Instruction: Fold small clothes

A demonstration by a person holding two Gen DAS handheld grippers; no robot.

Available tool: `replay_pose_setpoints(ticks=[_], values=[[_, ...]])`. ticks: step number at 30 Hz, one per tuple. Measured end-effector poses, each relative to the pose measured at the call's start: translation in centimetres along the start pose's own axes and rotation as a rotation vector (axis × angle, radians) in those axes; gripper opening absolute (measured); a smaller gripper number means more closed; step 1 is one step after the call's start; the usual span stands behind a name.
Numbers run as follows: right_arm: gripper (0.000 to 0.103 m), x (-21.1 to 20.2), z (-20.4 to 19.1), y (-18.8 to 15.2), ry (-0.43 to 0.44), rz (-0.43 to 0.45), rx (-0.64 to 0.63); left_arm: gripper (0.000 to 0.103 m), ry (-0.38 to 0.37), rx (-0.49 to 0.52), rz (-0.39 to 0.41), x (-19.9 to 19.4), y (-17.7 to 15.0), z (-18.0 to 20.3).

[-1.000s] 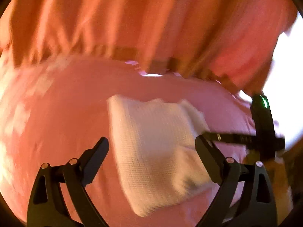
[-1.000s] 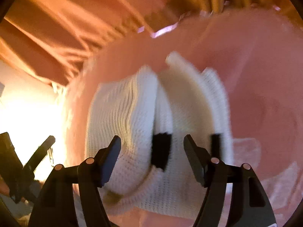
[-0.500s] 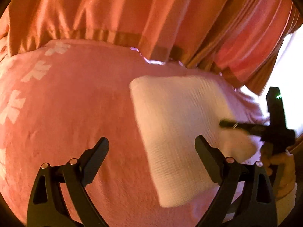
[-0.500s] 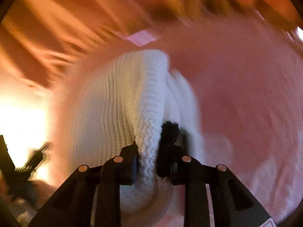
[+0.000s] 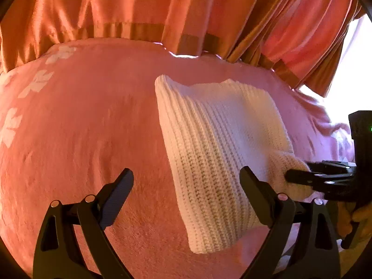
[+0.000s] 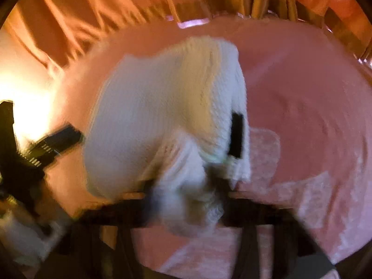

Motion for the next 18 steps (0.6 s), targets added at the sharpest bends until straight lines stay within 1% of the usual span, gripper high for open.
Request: replay_pose_setpoints(ticks=[2,4,5,6,7,9,10,11,12,13,14,15,18], values=[[0.02,-0.8,0.8,-0.3,0.004,0.007,-0.005,0.09,0.006,0.013,-0.01,0.2,-0.3,0.0],[0.02,-1.2,1.9,-0.8,-0.018,0.002,-0.035,0.09,0.007,0.027,-0.013,0.4,-0.5,0.1],[0.022,-0.5,2.5,-1.7,-0.05,-0.032,-0.053,0.09,0.01,0.031,-0.014,0.5,-0.6,0.1],[0.024,0.4,2.6,-2.6,-0.065,-0.075,-0.068,0.09,0.007,0.034,-0.018,0.6,-0.6,0.2],[0.026,0.6,2.8,-3.0,-0.071,-0.095,-0.08,0.09,0.003,0.035,-0.023,0.7,-0.7,0.3],[0.028,-0.2,2.6,-2.4,-0.063,-0.072,-0.072,0.09,-0.009,0.028,-0.024,0.7,-0.6,0.5],[0.033,-1.2,2.5,-1.6,-0.042,-0.036,-0.049,0.09,-0.02,0.022,-0.022,0.7,-0.5,0.6],[0.047,-2.4,2.5,-0.5,-0.023,0.019,-0.02,0.09,-0.031,0.005,-0.02,0.7,-0.2,0.7],[0.056,-3.3,2.6,0.6,-0.014,0.07,0.007,0.09,-0.044,-0.007,-0.019,0.8,0.0,0.8],[0.069,-3.7,2.8,1.5,-0.011,0.105,0.026,0.09,-0.062,-0.021,-0.021,0.9,0.1,1.0],[0.071,-4.1,3.0,2.5,-0.008,0.14,0.054,0.09,-0.071,-0.036,-0.028,1.2,0.2,1.1],[0.071,-3.9,3.1,3.1,0.011,0.144,0.076,0.09,-0.08,-0.054,-0.041,1.7,0.3,1.2],[0.072,-1.7,3.2,4.2,0.077,0.094,0.148,0.09,-0.121,-0.11,-0.092,3.5,-0.1,1.4]])
Point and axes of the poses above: each gripper's, at about its wrist camera, not at the fingertips, and x roughly the way its jaws point, z to its right, y to its top, the point moved 10 cm from there along x, roughly the way its jaws point, and after that the axes turned 9 degrees about z, right-handed, at the moved point
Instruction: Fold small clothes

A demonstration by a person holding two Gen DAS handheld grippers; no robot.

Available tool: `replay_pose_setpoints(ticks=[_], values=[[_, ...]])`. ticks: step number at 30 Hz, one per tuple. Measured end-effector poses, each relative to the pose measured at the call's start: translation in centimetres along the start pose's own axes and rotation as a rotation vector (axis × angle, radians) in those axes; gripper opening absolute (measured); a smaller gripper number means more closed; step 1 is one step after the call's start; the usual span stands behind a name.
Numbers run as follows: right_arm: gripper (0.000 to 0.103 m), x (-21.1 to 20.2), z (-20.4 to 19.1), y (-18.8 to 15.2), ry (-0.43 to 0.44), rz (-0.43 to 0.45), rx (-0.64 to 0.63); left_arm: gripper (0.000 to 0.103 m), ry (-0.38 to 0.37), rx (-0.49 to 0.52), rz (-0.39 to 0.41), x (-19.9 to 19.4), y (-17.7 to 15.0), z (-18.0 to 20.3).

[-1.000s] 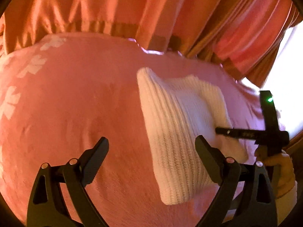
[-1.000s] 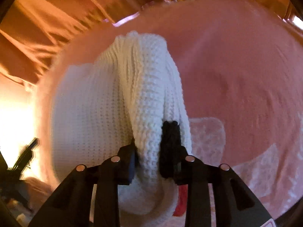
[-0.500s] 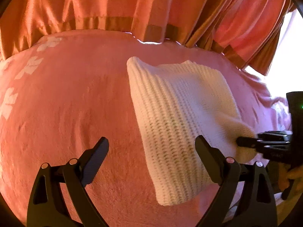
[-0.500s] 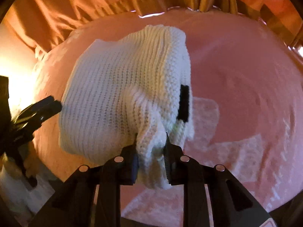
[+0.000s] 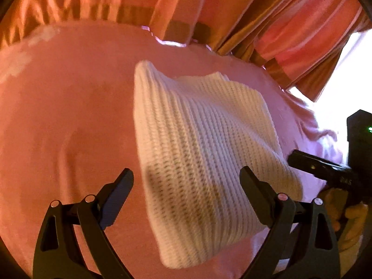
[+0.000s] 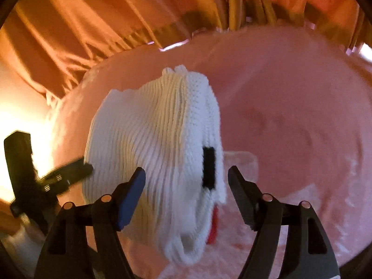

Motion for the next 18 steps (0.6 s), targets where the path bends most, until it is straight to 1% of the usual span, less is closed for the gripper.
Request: replay_pose_setpoints(ticks=[2,4,5,7,8,9,10,11,12,13,14,15,16,18], values=[[0.072,2.2,0.5,0.0,0.012,-0.065,0.04,0.09,-0.027,-0.035,-0.044,1.2,-0.6,-0.2],[0.072,4.1,0.7,-1.0,0.026,-0.121,0.082,0.09,-0.034,-0.083,-0.093,2.6,-1.4,-0.8],[0.075,5.0,1.0,-1.3,0.048,-0.141,0.112,0.09,-0.041,-0.099,-0.105,2.9,-1.6,-1.0],[0.08,5.6,1.2,-1.5,0.077,-0.134,0.149,0.09,-0.031,-0.11,-0.121,3.5,-2.0,-1.4],[0.079,5.8,1.1,-1.7,0.092,-0.13,0.157,0.09,-0.034,-0.102,-0.119,3.7,-1.9,-1.4],[0.078,5.8,1.0,-1.7,0.1,-0.123,0.161,0.09,-0.035,-0.085,-0.115,3.8,-1.8,-1.2],[0.078,6.0,0.9,-1.8,0.106,-0.12,0.165,0.088,-0.03,-0.045,-0.105,3.8,-1.6,-0.9],[0.075,6.0,0.9,-1.9,0.112,-0.117,0.169,0.081,-0.035,-0.016,-0.1,3.8,-1.4,-0.5],[0.071,6.0,0.8,-2.0,0.121,-0.112,0.179,0.076,-0.031,0.011,-0.1,3.7,-1.4,-0.3],[0.062,5.9,0.6,-1.9,0.132,-0.106,0.188,0.072,-0.026,0.028,-0.102,3.6,-1.3,-0.1],[0.05,5.4,0.6,-1.8,0.135,-0.096,0.185,0.065,-0.03,0.049,-0.104,3.5,-1.2,0.3],[0.045,5.1,0.6,-1.5,0.136,-0.085,0.18,0.057,-0.032,0.062,-0.103,3.3,-1.1,0.5],[0.04,4.9,0.7,-1.3,0.127,-0.076,0.171,0.053,-0.036,0.084,-0.102,3.1,-0.8,0.9],[0.037,3.9,0.2,-1.1,0.092,-0.05,0.137,0.045,-0.044,0.093,-0.099,2.7,-0.3,1.0]])
Point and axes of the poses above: each gripper's, at about its wrist camera, not at the fingertips, and x roughly the way its jaws point, z to its right, y to its top, the point moved 10 cm from there along x, roughly the way its jaws point, and after that the axes turned 9 degrees about z, right-handed, at the moved point
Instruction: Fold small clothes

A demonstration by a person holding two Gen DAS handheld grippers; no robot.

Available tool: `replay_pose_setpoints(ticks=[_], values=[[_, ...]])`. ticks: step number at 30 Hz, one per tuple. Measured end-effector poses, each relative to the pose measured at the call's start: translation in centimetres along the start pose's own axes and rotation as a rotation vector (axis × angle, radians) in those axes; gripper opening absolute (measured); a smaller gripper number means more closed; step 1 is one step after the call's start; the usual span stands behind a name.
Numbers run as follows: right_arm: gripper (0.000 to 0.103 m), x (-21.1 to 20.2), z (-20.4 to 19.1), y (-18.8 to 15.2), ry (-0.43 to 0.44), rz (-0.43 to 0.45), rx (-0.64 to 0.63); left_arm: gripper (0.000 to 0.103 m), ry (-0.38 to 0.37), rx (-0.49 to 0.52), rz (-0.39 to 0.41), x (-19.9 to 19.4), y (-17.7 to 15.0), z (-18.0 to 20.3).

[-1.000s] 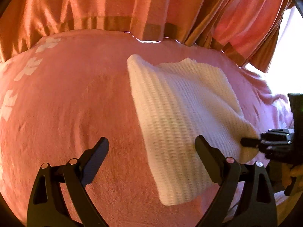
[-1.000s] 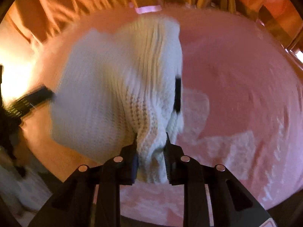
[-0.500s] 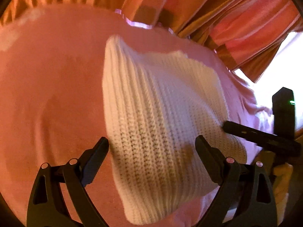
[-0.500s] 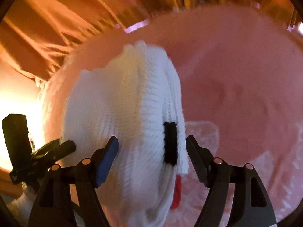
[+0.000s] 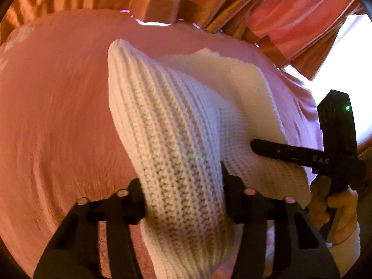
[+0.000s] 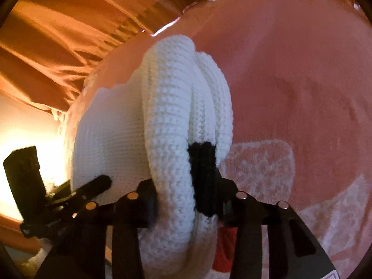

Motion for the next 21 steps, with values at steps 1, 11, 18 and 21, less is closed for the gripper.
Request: replay_pose_setpoints(ticks=[1,11,18,21], values=[[0.037,-0.1,-0.3,0.2,-0.009,0.011,-0.008,0.044,0.001,0.003,0.001,-0.2,0.3,0.1],[0.035,-6.3,-8.7,3.2,0.024,0.218,-0.113,0.042,0.008,0.079,0.126,-6.9,5.6,0.5],[0.035,-13.6,-19.1,6.6,0.156,0.476,-0.199,0.042,0.043,0.232,0.389,-19.1,11.7,1.0],[0.035,-16.0,-23.4,7.5,0.21,0.562,-0.25,0.042,0.067,0.276,0.479,-23.8,13.7,0.8]])
Point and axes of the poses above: each gripper's, at about its wrist camera, not at the fingertips, and x roughly the way its jaws point, z to its right, y to its top, the point moved 10 cm from there along x, roughly the way its jaws point, and after that the axes turned 9 degrees about z, right-handed, at the moved point
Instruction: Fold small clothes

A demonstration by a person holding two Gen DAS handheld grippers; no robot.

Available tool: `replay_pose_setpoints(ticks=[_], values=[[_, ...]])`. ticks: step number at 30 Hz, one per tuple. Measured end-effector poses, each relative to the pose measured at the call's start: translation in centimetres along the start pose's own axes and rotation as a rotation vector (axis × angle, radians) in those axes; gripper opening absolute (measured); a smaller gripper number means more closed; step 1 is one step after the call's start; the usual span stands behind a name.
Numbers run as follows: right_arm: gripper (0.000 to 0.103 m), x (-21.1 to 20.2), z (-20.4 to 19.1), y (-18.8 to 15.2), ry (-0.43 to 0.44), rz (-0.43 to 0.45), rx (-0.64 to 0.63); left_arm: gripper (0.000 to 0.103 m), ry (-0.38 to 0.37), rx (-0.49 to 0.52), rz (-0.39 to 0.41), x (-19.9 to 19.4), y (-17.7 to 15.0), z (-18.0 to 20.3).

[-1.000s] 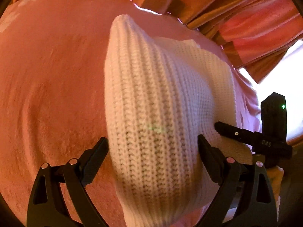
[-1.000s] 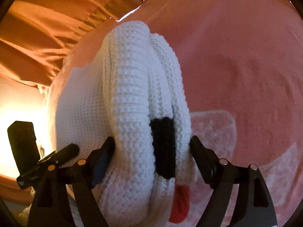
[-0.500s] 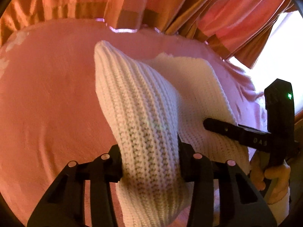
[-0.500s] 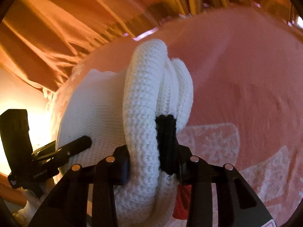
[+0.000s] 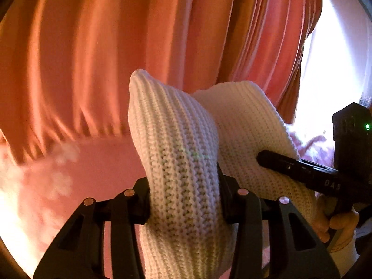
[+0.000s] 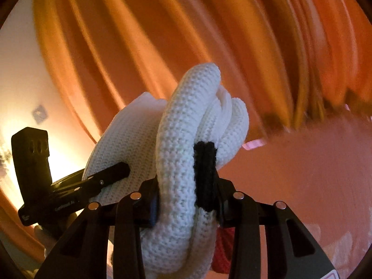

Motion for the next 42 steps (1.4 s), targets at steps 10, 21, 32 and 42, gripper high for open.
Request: replay_pose_setpoints(ticks=[10,21,32,42], values=[[0.035,4.1,-9.7,2.1,0.146,0.062,-0.059,0.047,0.123,0.064,0.17,-7.3,4.6,-7.3],[0.036,19.1,-0.1,-14.7,-0.045,-0.344,0.015,0.049,0.251,-0.086,-0.088,5.4,-12.1,-17.5],[0.056,20.5,4.4,-19.8,-0.115,-0.46,0.048,0.065,0.359,-0.105,-0.27,7.1,-18.9,-18.1],[0.043,21.9,4.8,-21.4,0.015,-0.537,0.28,0.06,0.242,-0.683,-0.322,7.7,-23.8,-22.3]])
Point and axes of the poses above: each gripper's, at about its wrist camera, not at the fingertips, and x roughly the way its jaws point, z to its right, y to its top, the point moved 10 cm from there along x, roughly the way its jaws point, and after that the axes turned 9 degrees about z, right-handed, at the moved point
